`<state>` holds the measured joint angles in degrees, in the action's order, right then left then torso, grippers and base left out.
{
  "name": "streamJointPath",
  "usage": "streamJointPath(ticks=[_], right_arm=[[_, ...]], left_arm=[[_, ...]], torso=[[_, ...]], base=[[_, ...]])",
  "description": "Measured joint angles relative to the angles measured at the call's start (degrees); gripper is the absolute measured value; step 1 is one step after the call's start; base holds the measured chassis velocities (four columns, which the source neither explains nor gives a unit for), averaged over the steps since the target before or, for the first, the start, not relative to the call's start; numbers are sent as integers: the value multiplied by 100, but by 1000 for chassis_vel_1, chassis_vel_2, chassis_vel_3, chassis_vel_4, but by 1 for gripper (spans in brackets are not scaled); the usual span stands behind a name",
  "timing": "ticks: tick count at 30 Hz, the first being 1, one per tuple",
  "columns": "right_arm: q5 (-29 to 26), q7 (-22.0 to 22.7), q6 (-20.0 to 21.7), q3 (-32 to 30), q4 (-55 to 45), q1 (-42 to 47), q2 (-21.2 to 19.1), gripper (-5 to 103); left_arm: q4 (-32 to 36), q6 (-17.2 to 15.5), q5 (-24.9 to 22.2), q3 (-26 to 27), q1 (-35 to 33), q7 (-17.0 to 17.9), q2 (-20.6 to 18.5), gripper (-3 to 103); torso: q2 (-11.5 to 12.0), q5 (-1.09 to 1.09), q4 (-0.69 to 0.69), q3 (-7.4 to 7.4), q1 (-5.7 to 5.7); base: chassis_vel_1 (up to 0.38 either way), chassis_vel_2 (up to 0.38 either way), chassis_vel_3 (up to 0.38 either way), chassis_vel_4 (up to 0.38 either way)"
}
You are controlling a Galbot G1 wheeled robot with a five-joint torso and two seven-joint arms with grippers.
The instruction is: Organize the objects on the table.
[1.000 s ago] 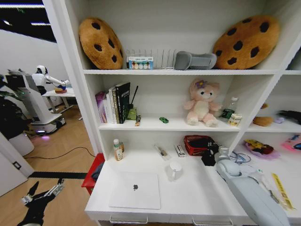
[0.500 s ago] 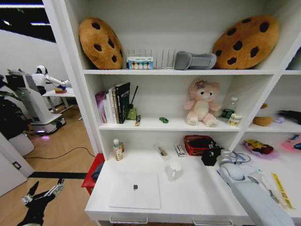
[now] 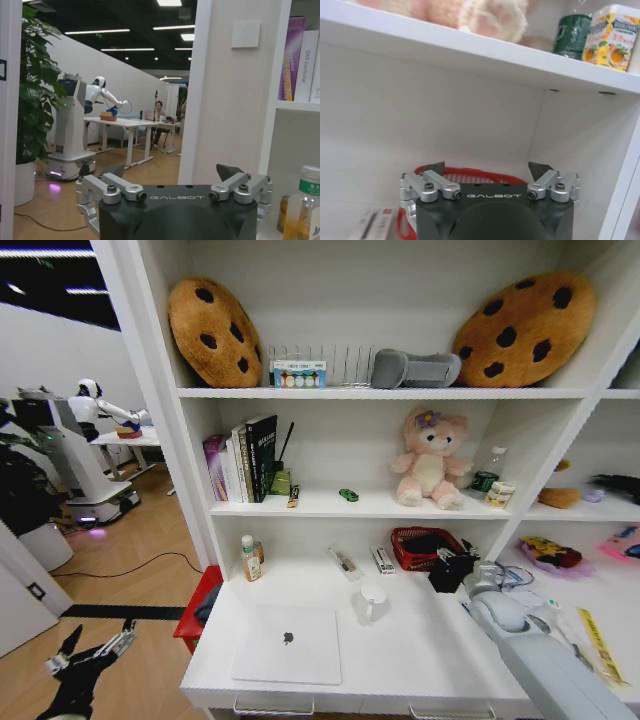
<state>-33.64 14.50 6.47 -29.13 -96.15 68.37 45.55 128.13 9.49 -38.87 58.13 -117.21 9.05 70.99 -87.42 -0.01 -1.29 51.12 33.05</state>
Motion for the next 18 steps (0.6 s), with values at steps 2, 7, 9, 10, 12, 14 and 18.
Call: streamJointPath(ticks=[2, 7, 9, 10, 12, 14, 18], right_arm=[[-6, 18, 63, -135, -344, 324, -1, 97], [7, 104, 216, -628, -1145, 1238, 98, 100], [35, 122, 237, -914, -1361, 1687, 191, 100], [35, 122, 237, -914, -1361, 1687, 191, 100], [24, 122, 246, -1169, -1442, 2156, 249, 100], [10, 122, 262, -1242, -1446, 2289, 255, 100], [-366, 107, 503, -1500, -1258, 2613, 212, 100]], left_arm=[[0, 0, 0, 0, 0, -1, 0, 100], [0, 0, 0, 0, 0, 0, 1, 100], [0, 0, 0, 0, 0, 0, 0, 100], [0, 0, 0, 0, 0, 0, 0, 100], [0, 0, 0, 0, 0, 0, 0, 100], [0, 0, 0, 0, 0, 0, 0, 100], [0, 0, 0, 0, 0, 0, 0, 100]], torso=[[0, 1, 0, 0, 0], [-1, 0, 0, 0, 0], [0, 1, -1, 0, 0], [0, 1, -1, 0, 0], [0, 2, -1, 0, 0], [0, 2, -1, 0, 0], [0, 1, -2, -1, 0]], base=[[0, 0, 0, 0], [0, 0, 0, 0], [0, 0, 0, 0], [0, 0, 0, 0], [0, 0, 0, 0], [0, 0, 0, 0], [0, 0, 0, 0]])
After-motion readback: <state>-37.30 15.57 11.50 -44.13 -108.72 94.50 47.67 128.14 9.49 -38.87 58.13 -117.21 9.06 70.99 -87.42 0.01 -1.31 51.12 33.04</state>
